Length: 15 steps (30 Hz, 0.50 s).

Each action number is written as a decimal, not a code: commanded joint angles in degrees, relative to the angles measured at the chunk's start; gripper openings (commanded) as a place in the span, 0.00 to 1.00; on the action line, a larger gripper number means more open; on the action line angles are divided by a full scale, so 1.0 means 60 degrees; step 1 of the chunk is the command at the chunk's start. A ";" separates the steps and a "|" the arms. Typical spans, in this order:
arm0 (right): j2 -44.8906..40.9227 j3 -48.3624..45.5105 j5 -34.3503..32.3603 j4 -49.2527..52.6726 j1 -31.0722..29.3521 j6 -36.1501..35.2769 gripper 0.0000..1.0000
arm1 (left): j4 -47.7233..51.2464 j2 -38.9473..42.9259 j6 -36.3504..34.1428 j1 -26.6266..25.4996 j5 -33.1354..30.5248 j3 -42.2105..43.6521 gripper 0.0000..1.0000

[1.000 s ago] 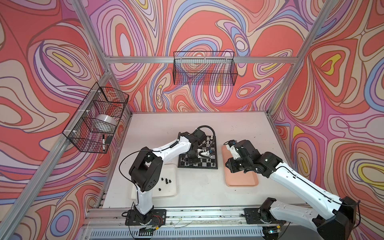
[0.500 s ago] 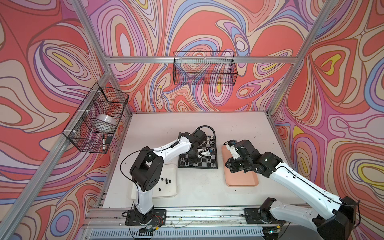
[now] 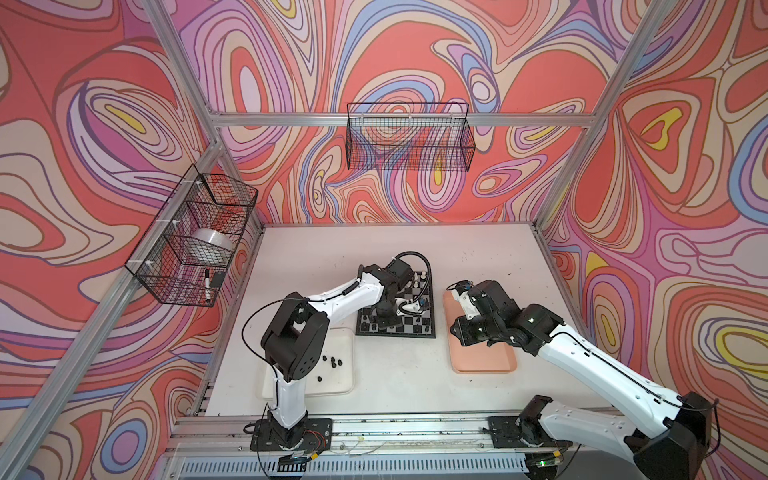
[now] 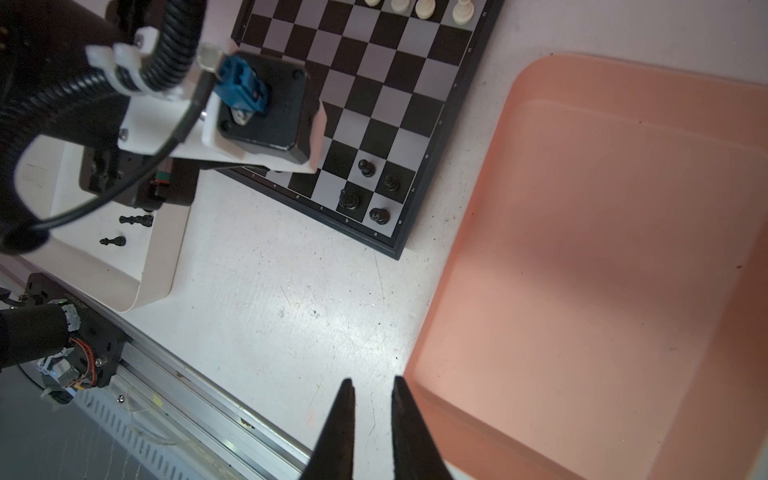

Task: Set up the chess pieces on the board
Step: 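Lower the black piece onto an edge square beside the black pieces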

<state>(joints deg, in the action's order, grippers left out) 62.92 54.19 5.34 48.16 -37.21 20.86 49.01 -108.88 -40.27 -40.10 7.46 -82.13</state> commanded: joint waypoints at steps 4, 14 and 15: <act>0.0046 -0.0155 -0.0173 -0.0095 -0.0027 -0.0093 0.18 | -0.0045 -0.0193 -0.0020 -0.0041 0.0145 0.0064 0.05; 0.0076 -0.0212 -0.0194 -0.0139 -0.0024 -0.0108 0.18 | -0.0010 -0.0209 -0.0031 -0.0040 0.0155 0.0123 0.05; 0.0089 -0.0228 -0.0200 -0.0149 -0.0024 -0.0110 0.18 | 0.0025 -0.0199 -0.0061 -0.0034 0.0160 0.0123 0.05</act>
<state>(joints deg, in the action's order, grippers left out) 63.20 53.52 5.21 47.99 -37.21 20.62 48.60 -109.30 -40.27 -40.10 7.51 -82.08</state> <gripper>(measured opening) 0.175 0.080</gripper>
